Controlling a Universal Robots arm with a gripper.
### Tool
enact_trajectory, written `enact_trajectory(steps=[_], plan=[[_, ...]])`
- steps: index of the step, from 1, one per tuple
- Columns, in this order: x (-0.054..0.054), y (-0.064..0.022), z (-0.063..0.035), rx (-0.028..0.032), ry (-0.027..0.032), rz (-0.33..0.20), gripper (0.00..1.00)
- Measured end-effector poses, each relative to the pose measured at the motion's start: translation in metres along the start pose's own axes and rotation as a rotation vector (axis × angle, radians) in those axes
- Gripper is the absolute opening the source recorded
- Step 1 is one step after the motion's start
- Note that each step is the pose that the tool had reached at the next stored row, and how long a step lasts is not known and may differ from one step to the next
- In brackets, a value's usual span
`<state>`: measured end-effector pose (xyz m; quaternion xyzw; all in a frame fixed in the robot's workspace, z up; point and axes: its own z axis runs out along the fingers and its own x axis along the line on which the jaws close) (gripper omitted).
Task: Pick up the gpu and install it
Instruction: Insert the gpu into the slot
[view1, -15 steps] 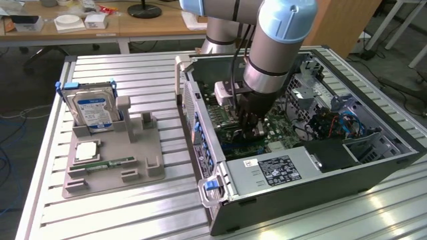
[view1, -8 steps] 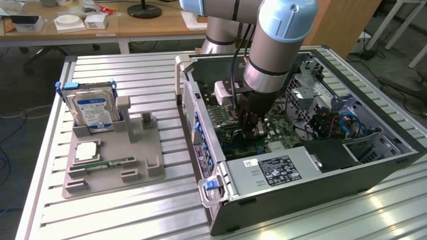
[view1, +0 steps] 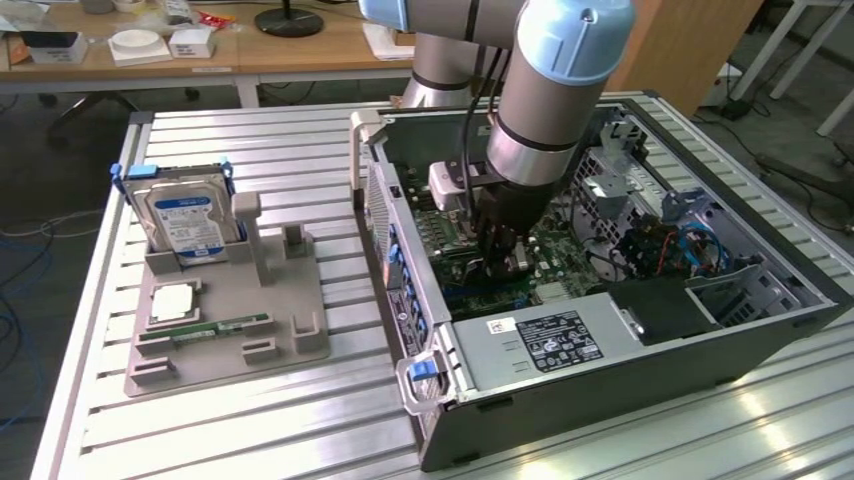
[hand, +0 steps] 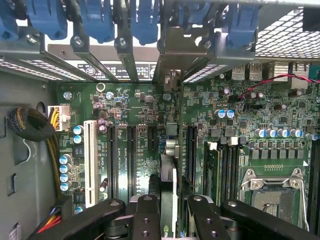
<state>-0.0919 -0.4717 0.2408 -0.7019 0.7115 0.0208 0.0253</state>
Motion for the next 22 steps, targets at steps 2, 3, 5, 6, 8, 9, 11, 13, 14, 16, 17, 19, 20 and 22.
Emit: enact_trajectory(steps=[2, 3, 5, 6, 8, 9, 11, 13, 14, 16, 17, 19, 20, 22], plan=[[0.0001, 0.0000, 0.0015, -0.0001, 0.0006, 0.000, 0.26], [0.0002, 0.0000, 0.0022, -0.0001, 0.0008, 0.000, 0.26], [0.0003, 0.0000, 0.0026, -0.0002, 0.0006, 0.000, 0.26], [0.0003, 0.0000, 0.0028, -0.0001, 0.0003, 0.000, 0.26], [0.0002, 0.0000, 0.0029, 0.0001, 0.0001, 0.000, 0.26], [0.0002, 0.0000, 0.0029, 0.0000, 0.0001, 0.000, 0.26], [0.0002, 0.0001, 0.0029, 0.0001, 0.0000, 0.000, 0.26], [0.0002, 0.0002, 0.0029, 0.0001, 0.0000, 0.000, 0.26], [0.0002, 0.0002, 0.0029, 0.0001, 0.0000, 0.000, 0.26], [0.0002, 0.0003, 0.0029, 0.0001, 0.0000, 0.000, 0.26], [0.0002, 0.0003, 0.0029, 0.0001, 0.0000, 0.000, 0.26], [0.0003, 0.0003, 0.0031, 0.0000, 0.0001, 0.000, 0.26], [0.0004, 0.0004, 0.0043, -0.0001, 0.0007, 0.000, 0.26], [0.0004, 0.0008, 0.0068, -0.0001, 0.0003, 0.000, 0.26]])
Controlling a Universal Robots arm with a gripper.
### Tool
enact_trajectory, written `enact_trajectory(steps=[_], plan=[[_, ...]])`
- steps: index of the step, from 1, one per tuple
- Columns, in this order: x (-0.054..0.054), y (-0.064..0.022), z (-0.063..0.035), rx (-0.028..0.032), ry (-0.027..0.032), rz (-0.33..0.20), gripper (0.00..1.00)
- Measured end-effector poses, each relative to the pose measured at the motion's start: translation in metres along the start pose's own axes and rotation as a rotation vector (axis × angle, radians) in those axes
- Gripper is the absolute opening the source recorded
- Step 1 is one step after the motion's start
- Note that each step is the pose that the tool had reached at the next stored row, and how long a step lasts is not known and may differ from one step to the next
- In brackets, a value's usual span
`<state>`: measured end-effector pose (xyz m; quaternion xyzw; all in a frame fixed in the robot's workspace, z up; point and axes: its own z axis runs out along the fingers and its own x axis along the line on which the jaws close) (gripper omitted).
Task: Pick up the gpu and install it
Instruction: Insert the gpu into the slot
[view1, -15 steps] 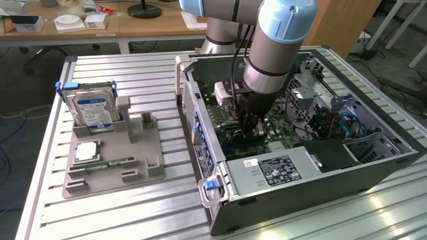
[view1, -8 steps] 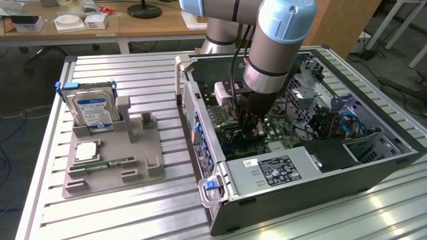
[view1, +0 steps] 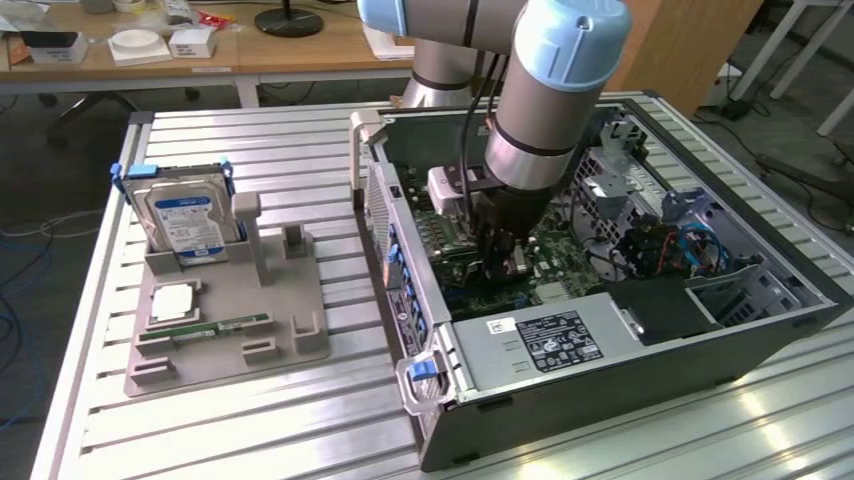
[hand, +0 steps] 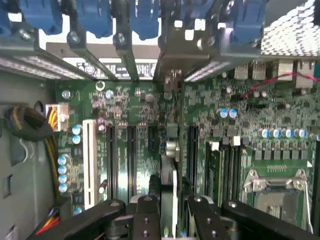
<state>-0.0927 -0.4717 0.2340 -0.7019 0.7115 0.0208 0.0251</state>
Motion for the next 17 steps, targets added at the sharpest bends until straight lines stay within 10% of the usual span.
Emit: enact_trajectory(steps=[17], plan=[[-0.0006, -0.0001, -0.0056, 0.0005, -0.0004, 0.000, 0.39]])
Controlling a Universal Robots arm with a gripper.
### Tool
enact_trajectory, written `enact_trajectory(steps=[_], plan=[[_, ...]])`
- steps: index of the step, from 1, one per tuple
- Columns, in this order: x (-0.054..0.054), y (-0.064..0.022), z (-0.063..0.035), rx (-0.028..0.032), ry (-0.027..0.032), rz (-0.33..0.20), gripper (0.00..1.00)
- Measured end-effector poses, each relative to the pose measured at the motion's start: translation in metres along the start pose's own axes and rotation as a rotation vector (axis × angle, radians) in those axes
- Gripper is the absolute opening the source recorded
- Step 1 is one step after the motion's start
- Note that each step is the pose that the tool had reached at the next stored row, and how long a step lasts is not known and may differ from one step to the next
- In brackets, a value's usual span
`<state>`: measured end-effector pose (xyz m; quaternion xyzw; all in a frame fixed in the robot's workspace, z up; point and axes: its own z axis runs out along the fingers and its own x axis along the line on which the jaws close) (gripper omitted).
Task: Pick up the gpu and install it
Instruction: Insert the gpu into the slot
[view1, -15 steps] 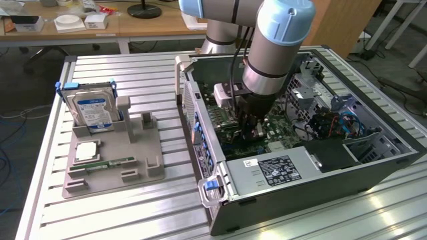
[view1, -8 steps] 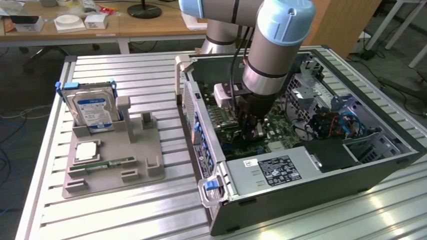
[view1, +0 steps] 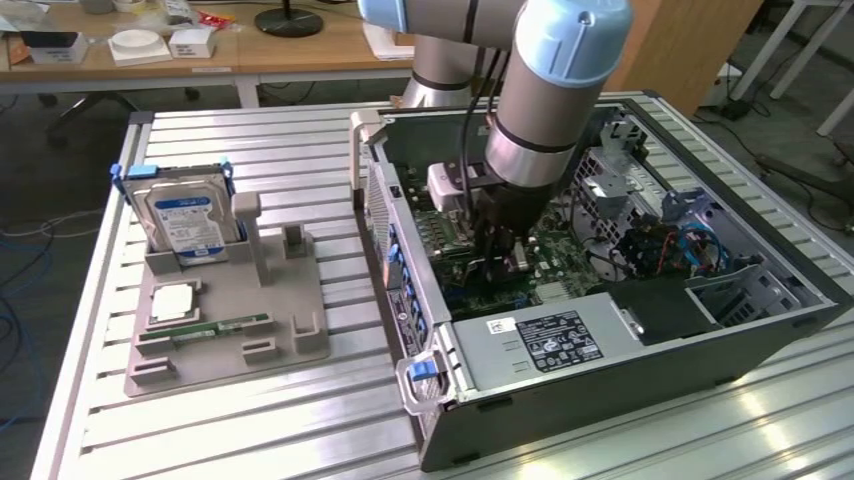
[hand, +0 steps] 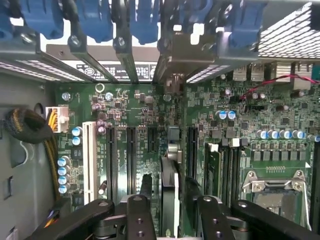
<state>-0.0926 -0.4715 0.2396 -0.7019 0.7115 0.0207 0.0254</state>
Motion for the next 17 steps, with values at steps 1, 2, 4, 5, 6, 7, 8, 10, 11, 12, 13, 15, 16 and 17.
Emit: enact_trajectory(steps=[1, 2, 4, 5, 6, 7, 8, 10, 11, 12, 13, 15, 16, 17], plan=[[0.000, 0.0000, -0.0014, 0.0001, 0.0000, 0.000, 0.39], [-0.001, 0.0000, -0.0029, 0.0003, -0.0002, 0.000, 0.39], [-0.001, 0.0000, -0.0068, 0.0002, 0.0000, 0.000, 0.39], [-0.001, 0.0000, -0.0090, 0.0003, 0.0000, 0.000, 0.39], [-0.002, 0.0000, -0.0111, 0.0002, 0.0000, 0.000, 0.39], [-0.002, 0.0000, -0.0135, 0.0003, 0.0001, 0.000, 0.39], [-0.002, 0.0000, -0.0157, 0.0003, 0.0001, 0.000, 0.39], [-0.003, 0.0000, -0.0195, 0.0003, 0.0001, 0.000, 0.39], [-0.004, 0.0000, -0.0206, 0.0004, -0.0001, 0.000, 0.39], [-0.005, 0.0000, -0.0215, 0.0006, -0.0001, 0.000, 0.39], [-0.006, 0.0000, -0.0226, 0.0006, 0.0002, -0.001, 0.39], [-0.007, 0.0000, -0.0248, 0.0006, 0.0008, -0.001, 0.39], [-0.008, 0.0000, -0.0260, 0.0004, 0.0012, -0.001, 0.39], [-0.009, 0.0000, -0.0271, 0.0004, 0.0014, -0.001, 0.39]])
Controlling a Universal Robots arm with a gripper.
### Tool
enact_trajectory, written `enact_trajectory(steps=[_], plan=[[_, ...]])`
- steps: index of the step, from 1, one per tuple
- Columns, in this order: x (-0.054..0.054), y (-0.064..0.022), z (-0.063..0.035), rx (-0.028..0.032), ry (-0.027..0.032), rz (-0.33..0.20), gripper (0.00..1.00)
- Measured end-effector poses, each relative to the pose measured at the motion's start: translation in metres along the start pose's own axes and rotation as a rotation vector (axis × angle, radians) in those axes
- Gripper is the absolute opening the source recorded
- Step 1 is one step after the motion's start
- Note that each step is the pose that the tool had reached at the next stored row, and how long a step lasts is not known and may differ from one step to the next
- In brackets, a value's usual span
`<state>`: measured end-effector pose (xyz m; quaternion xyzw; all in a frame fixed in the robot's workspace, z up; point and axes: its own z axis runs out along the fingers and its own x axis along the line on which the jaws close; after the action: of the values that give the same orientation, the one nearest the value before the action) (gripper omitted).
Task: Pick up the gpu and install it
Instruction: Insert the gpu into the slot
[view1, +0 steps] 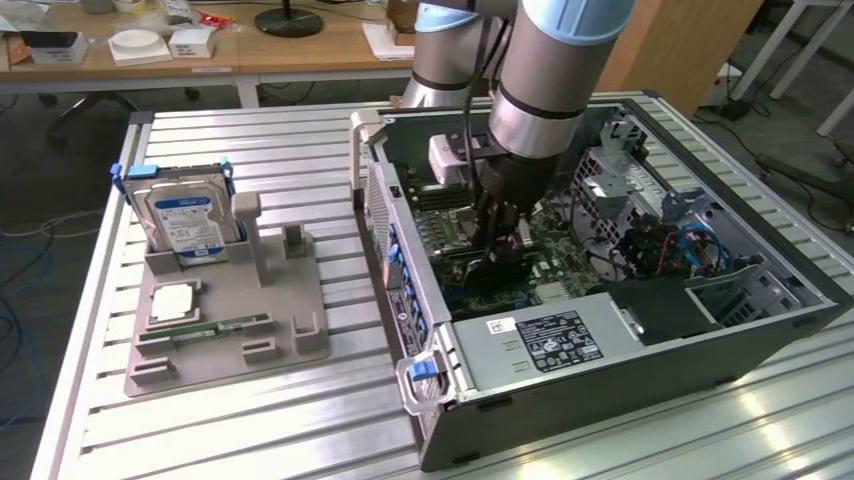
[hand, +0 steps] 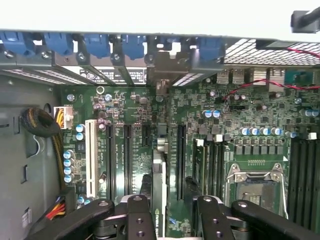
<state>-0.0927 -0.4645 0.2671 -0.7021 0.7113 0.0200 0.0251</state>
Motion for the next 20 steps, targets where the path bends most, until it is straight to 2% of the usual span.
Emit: enact_trajectory(steps=[8, 18, 19, 20], plan=[[-0.0048, 0.0000, -0.0098, 0.0003, 0.0030, 0.000, 0.39], [-0.0049, 0.0000, -0.0105, 0.0002, 0.0034, 0.000, 0.39], [-0.0049, 0.0000, -0.0105, 0.0002, 0.0034, 0.000, 0.38], [-0.0049, 0.0000, -0.0105, 0.0002, 0.0034, 0.000, 0.32]])
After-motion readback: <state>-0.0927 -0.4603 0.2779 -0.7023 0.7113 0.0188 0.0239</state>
